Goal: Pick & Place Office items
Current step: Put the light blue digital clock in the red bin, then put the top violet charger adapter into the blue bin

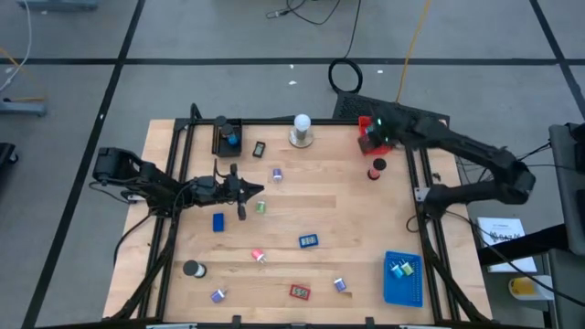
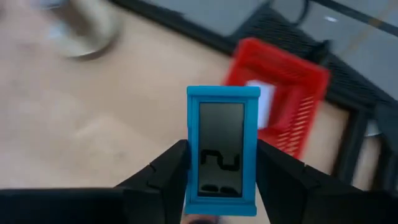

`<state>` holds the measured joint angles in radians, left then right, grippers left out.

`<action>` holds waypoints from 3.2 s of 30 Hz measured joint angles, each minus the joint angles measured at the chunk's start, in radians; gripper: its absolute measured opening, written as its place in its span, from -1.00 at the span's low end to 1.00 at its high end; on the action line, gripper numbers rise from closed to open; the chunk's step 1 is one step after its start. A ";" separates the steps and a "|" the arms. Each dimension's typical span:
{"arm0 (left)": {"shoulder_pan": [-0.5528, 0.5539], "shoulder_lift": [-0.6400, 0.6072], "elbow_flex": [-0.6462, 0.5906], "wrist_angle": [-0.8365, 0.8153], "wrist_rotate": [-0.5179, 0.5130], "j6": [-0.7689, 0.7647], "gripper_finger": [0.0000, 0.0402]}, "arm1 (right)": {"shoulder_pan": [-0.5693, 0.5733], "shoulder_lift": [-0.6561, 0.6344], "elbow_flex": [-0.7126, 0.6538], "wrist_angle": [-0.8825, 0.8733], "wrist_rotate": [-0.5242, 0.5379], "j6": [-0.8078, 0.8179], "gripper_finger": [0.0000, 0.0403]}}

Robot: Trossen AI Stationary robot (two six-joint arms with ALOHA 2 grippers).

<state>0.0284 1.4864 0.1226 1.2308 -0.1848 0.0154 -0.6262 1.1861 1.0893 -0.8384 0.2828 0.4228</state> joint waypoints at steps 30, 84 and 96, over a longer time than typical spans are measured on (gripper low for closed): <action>0.000 0.000 0.000 -0.003 0.000 0.001 -0.84 | -0.343 0.486 0.002 0.245 -0.131 -0.113 -0.20; 0.000 0.000 0.000 -0.009 0.000 0.005 -0.84 | -0.239 0.234 -0.079 0.289 -0.101 -0.351 -0.97; 0.000 0.000 0.000 -0.009 0.000 0.006 -0.84 | 0.096 -0.112 -0.459 0.927 -0.105 -0.410 -0.98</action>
<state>0.0284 1.4864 0.1223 1.2221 -0.1852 0.0212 -0.5298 1.0739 0.6298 0.0884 0.1780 0.0125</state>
